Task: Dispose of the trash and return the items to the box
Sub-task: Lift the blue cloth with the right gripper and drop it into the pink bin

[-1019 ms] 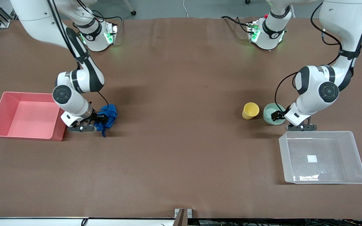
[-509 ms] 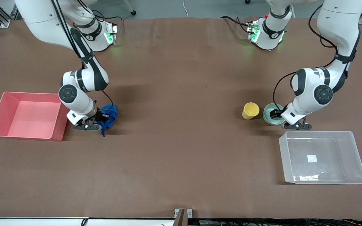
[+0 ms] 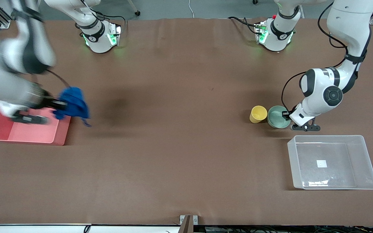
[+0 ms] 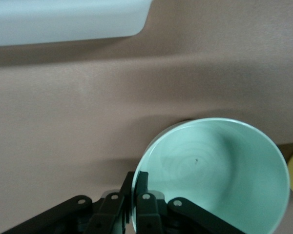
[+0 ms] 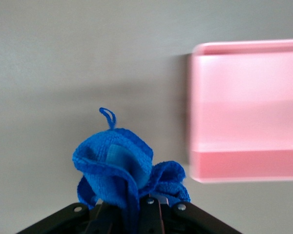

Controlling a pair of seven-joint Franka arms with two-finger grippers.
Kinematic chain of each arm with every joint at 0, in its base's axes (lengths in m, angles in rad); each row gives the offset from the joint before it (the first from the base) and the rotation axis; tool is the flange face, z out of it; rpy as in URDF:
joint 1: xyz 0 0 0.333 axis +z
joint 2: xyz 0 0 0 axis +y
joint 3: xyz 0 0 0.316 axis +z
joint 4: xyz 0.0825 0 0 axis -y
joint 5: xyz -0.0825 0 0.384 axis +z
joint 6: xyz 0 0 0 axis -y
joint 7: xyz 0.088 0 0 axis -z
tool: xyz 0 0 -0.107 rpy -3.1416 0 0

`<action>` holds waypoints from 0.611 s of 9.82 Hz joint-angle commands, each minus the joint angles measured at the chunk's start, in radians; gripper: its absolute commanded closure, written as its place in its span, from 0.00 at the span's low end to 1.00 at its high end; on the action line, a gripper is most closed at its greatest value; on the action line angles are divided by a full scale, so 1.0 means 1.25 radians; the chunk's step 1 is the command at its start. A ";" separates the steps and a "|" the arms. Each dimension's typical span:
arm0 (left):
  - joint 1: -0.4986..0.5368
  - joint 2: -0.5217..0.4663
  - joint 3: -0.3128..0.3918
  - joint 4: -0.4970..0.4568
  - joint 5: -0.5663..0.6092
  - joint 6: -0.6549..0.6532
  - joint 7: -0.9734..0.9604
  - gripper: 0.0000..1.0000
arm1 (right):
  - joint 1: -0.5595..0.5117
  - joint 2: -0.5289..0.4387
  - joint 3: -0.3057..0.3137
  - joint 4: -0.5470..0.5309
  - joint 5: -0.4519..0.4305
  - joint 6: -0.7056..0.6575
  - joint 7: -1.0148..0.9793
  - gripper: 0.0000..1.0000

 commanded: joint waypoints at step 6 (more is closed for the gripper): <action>0.006 -0.005 0.052 0.319 -0.002 -0.238 0.042 0.99 | -0.270 0.173 0.017 -0.111 -0.087 0.383 -0.263 0.97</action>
